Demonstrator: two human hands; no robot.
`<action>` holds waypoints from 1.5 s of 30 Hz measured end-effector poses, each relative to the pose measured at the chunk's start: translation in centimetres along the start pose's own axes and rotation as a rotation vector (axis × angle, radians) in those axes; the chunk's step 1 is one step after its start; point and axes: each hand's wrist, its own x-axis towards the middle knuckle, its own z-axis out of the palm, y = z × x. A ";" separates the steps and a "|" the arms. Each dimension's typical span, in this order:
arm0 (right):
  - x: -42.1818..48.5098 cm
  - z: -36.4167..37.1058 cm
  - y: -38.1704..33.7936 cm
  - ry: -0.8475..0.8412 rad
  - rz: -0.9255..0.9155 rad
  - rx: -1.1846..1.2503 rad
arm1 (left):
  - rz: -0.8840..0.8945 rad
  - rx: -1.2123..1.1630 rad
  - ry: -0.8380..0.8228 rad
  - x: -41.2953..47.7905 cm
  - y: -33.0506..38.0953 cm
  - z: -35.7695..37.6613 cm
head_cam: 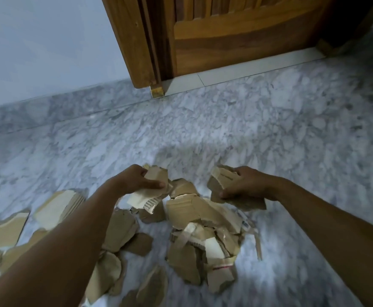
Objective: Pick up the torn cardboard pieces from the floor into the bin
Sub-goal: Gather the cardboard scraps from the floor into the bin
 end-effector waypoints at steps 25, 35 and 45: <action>0.1 2.3 1.1 -0.083 -0.037 -0.382 | -0.062 0.198 -0.018 -2.0 -3.1 -2.4; 3.5 3.8 -3.9 -0.088 -0.100 -0.375 | -0.016 0.321 0.167 -0.4 -3.9 -4.2; 7.8 11.6 -1.5 -0.013 -0.287 -1.014 | 0.154 0.398 0.192 5.2 -2.5 -1.2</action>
